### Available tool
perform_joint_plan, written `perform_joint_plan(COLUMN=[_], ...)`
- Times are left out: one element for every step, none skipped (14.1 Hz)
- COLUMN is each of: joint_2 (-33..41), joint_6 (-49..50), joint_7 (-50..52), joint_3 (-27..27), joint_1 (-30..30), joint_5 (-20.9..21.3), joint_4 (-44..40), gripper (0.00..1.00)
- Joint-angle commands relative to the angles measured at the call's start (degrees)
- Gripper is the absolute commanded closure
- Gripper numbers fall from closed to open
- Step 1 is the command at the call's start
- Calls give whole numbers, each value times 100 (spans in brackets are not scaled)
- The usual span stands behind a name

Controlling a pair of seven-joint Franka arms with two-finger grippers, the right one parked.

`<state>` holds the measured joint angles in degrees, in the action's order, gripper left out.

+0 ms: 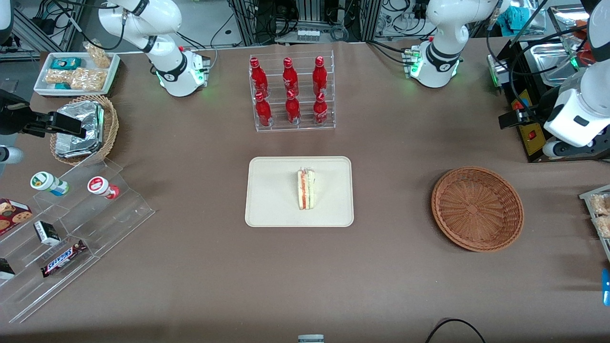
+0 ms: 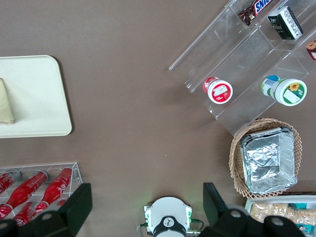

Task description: Place sandwich from basket to tray

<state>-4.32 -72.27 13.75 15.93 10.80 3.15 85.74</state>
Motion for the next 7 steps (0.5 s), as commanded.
perform_joint_plan(joint_2=[28, 19, 11, 19, 11, 11, 11], joint_6=[20, -41, -164, -182, -165, -165, -174], joint_7=[-65, -65, -74, -66, -65, -65, -65], joint_3=[-99, -107, -108, -108, -108, -108, -108], joint_1=[-69, -69, -43, -26, -25, -25, -34], joint_5=[-34, -34, -51, -52, -43, -52, -52], joint_4=[-92, -92, -92, -92, -92, -92, -92], gripper=[0, 0, 0, 0, 0, 0, 0])
